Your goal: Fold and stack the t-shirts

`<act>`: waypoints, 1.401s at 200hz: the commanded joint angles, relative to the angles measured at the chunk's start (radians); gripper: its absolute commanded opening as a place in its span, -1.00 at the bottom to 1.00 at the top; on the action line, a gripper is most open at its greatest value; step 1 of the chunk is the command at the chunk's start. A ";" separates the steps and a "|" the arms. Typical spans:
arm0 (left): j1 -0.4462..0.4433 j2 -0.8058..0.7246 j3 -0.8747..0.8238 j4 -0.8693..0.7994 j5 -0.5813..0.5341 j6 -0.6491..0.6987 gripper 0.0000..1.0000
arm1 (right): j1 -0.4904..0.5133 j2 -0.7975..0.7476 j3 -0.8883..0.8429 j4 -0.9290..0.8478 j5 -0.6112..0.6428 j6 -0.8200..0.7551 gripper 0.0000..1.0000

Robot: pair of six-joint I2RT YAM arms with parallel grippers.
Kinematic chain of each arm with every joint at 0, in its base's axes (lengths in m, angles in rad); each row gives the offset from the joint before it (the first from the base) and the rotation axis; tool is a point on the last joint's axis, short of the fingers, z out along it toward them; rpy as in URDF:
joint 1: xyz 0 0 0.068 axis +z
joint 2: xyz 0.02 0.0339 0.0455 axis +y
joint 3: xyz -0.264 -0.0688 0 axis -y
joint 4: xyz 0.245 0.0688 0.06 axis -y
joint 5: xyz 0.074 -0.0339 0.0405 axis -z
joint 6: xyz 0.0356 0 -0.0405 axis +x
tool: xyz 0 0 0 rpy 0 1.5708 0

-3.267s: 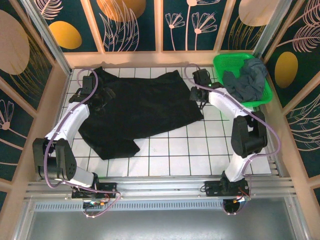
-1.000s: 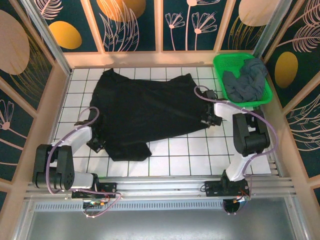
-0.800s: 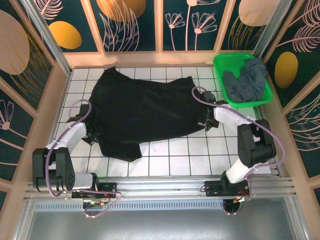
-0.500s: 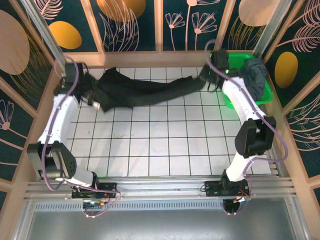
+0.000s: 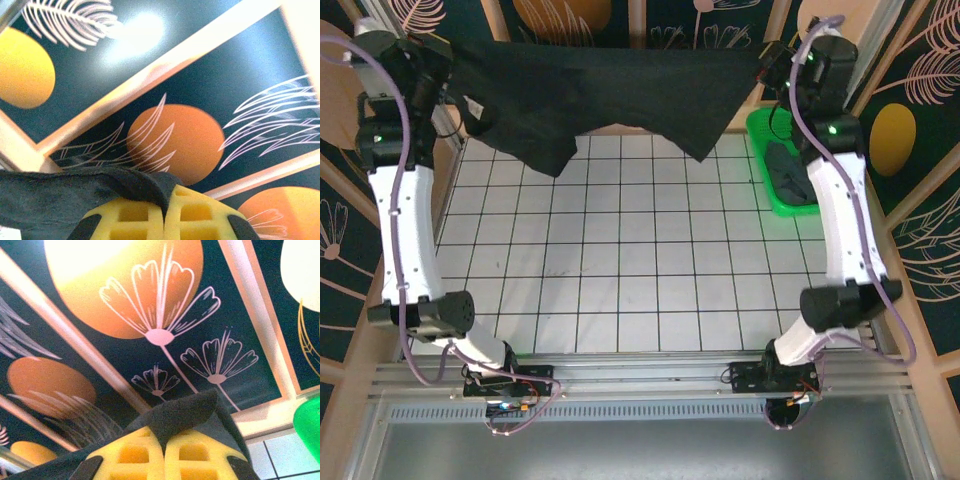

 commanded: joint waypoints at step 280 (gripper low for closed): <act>0.069 -0.397 -0.859 0.026 0.135 0.050 -1.00 | -0.098 -0.372 -0.808 0.127 0.050 0.202 -1.00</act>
